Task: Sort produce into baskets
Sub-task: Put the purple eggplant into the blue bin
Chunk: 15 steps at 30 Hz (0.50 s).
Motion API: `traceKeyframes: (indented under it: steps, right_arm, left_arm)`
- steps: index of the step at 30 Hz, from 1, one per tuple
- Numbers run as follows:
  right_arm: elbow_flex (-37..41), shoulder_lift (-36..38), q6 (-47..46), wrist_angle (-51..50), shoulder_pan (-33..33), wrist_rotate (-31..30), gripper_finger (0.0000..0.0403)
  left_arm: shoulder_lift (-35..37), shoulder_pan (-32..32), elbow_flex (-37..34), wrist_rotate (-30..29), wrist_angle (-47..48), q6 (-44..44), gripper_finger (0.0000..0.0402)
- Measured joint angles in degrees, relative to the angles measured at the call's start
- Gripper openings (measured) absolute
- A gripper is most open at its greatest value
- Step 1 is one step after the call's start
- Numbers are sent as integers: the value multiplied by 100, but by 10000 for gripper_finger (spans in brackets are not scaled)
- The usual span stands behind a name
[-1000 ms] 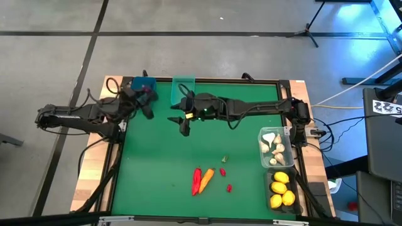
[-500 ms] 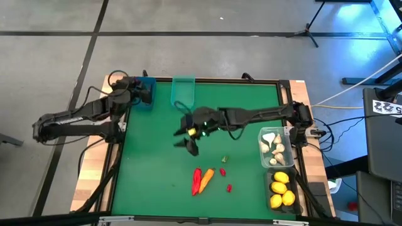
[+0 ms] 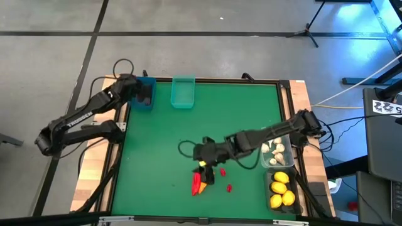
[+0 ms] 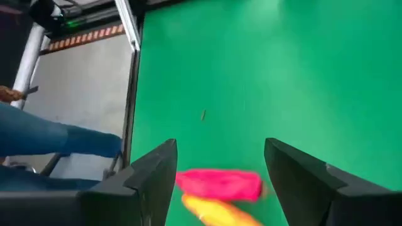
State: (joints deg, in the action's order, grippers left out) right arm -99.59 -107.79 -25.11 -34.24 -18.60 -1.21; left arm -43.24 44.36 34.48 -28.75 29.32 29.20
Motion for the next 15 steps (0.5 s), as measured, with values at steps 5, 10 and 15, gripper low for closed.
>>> traceKeyframes:
  steps: [5,10,15]
  right_arm:
    - [4,2,-774,-454,-461,-568,239]
    - [4,2,-1159,-496,-771,-1130,239]
    - [4,2,-1501,-508,-895,-1250,239]
  left_arm:
    - [-555,652,0,609,-36,-240,118]
    - [-960,849,85,463,-165,-84,118]
    - [-1149,759,261,357,-108,369,118]
